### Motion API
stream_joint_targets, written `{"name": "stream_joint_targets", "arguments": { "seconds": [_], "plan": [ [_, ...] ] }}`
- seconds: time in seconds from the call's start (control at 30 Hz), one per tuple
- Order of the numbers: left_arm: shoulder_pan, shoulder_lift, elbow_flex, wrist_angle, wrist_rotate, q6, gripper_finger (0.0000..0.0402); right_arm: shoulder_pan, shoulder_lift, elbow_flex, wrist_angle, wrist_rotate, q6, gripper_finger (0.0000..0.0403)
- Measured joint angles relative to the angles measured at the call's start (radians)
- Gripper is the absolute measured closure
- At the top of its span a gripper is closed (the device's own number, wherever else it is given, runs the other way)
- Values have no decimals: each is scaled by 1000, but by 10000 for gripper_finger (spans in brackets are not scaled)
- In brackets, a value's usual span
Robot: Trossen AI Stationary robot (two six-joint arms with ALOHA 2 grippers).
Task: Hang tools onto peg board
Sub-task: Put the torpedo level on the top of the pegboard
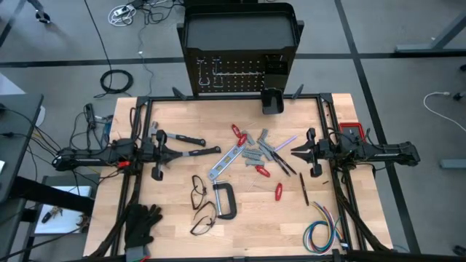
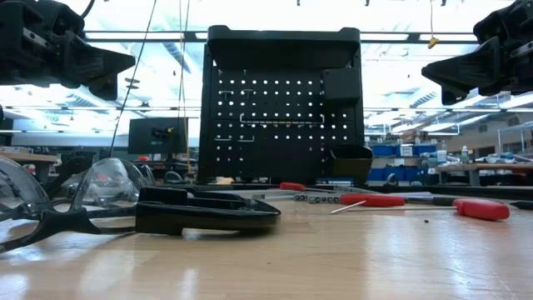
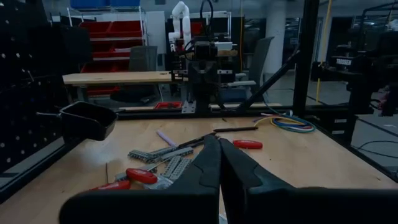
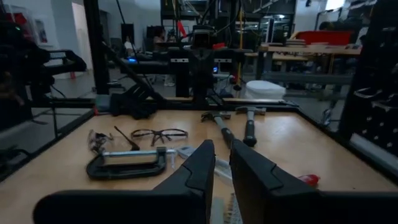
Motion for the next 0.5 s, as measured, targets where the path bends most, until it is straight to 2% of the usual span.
{"name": "stream_joint_targets", "arguments": {
  "seconds": [0.07,0.23,0.5],
  "plan": [
    [0,0,0,17,0,-38,396,0,0,0,9,10,-22,341],
    [0,0,0,94,-13,-278,396,0,0,0,76,11,-22,339],
    [0,0,0,136,-12,-329,396,-2,1,0,369,44,124,341]
  ]
}}
